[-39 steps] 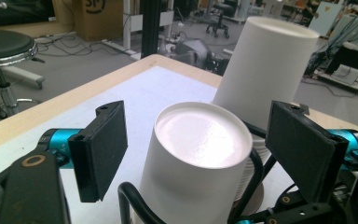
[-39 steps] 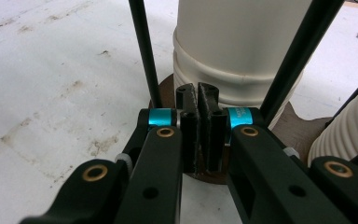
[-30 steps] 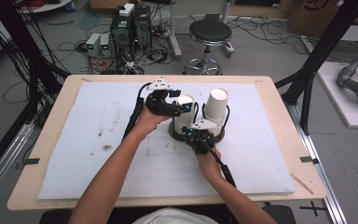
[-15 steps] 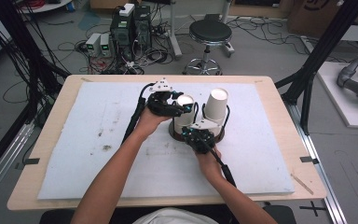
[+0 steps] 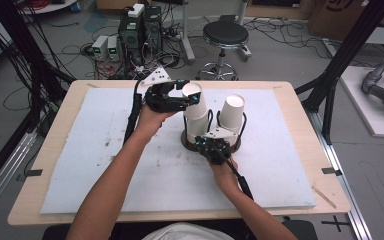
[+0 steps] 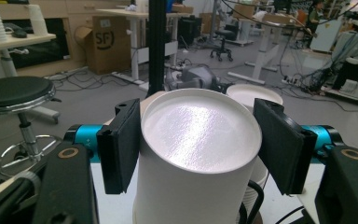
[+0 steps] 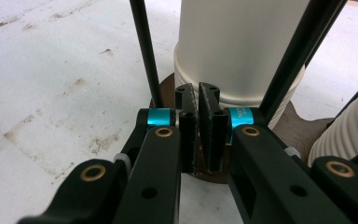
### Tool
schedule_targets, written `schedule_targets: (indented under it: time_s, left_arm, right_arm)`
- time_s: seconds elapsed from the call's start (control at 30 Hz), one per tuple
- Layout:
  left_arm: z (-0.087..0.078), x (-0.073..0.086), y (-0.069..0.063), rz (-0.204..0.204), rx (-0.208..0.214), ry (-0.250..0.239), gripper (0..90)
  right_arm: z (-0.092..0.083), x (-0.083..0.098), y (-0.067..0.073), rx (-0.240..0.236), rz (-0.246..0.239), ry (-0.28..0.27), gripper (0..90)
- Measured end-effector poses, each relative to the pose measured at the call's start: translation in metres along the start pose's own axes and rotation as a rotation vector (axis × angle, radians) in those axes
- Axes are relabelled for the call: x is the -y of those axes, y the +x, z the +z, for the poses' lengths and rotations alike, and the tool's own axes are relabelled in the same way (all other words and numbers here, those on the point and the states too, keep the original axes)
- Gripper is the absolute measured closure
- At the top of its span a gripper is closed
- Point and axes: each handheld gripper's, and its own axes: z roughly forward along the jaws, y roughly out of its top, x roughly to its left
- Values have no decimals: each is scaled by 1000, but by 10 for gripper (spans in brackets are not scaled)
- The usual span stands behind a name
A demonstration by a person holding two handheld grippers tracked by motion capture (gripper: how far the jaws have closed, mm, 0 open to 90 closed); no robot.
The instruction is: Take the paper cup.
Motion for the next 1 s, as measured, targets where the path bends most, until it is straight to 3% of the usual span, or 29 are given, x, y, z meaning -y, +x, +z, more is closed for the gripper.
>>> schedule_targets:
  time_s: [0.1, 0.23, 0.53, 0.7, 0.87, 1.0]
  left_arm:
    - [-12, -5, 0, -11, -10, -7, 347]
    - [-30, -9, -1, -25, -19, -9, 348]
    - [-65, -12, -5, -49, -34, -14, 348]
    - [-82, -12, -6, -44, -61, 8, 348]
    - [-92, -8, -3, -57, -72, 11, 348]
    - [-98, -6, -1, -60, -75, 11, 348]
  right_arm:
    - [0, 0, 0, -11, -11, 1, 826]
    - [0, 0, 3, -51, -33, 0, 669]
    - [-14, -6, 9, -185, -65, -47, 559]
    - [-33, -13, 2, -275, -123, -90, 415]
    - [-56, -23, -15, -297, -162, -143, 238]
    - [-66, -29, -29, -356, -184, -150, 211]
